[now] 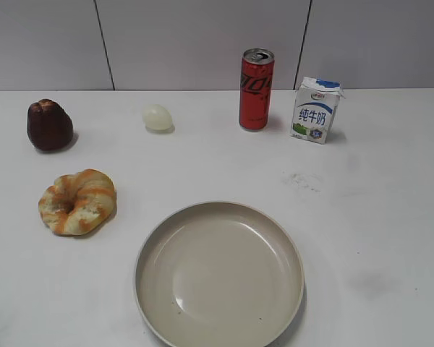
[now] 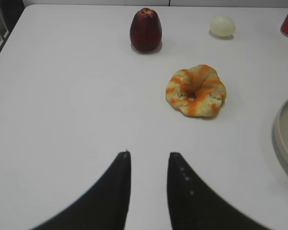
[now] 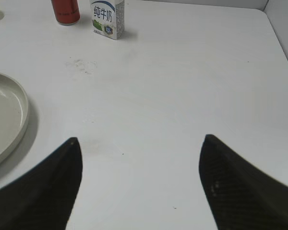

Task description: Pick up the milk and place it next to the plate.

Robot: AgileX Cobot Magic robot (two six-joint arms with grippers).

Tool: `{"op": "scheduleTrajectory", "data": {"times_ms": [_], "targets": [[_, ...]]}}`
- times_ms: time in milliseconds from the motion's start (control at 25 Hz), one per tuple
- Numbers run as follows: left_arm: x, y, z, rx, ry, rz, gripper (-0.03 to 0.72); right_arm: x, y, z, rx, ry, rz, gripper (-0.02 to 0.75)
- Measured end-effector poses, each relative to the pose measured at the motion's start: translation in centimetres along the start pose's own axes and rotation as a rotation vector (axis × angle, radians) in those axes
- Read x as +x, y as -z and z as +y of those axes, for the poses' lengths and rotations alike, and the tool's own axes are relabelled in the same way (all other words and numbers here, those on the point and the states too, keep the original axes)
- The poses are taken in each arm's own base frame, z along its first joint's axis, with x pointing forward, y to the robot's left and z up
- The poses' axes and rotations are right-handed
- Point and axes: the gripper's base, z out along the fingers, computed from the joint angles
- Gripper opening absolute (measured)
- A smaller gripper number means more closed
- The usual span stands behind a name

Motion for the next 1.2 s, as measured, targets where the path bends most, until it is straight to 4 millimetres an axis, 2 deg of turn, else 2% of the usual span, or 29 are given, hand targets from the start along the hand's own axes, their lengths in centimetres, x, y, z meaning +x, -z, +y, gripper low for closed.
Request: {"op": "scheduleTrajectory", "data": {"times_ms": [520,680,840,960,1080,1200], "targets": [[0.0,0.0,0.0,0.0,0.0,0.0,0.209,0.0,0.0,0.0,0.001,0.001,-0.002,0.573],[0.0,0.0,0.0,0.0,0.0,0.0,0.209,-1.0,0.4,0.0,0.007,0.005,-0.056,0.573],[0.0,0.0,0.0,0.0,0.0,0.0,0.209,-2.8,-0.5,-0.1,0.01,-0.024,-0.055,0.573],[0.0,0.0,0.0,0.0,0.0,0.0,0.209,-5.0,-2.0,-0.2,0.014,-0.041,-0.009,0.573],[0.0,0.0,0.0,0.0,0.0,0.0,0.209,-7.8,-3.8,-0.4,0.02,-0.043,0.031,0.573],[0.0,0.0,0.0,0.0,0.0,0.0,0.209,-10.5,-6.7,-0.6,0.023,-0.044,0.12,0.573]]}}
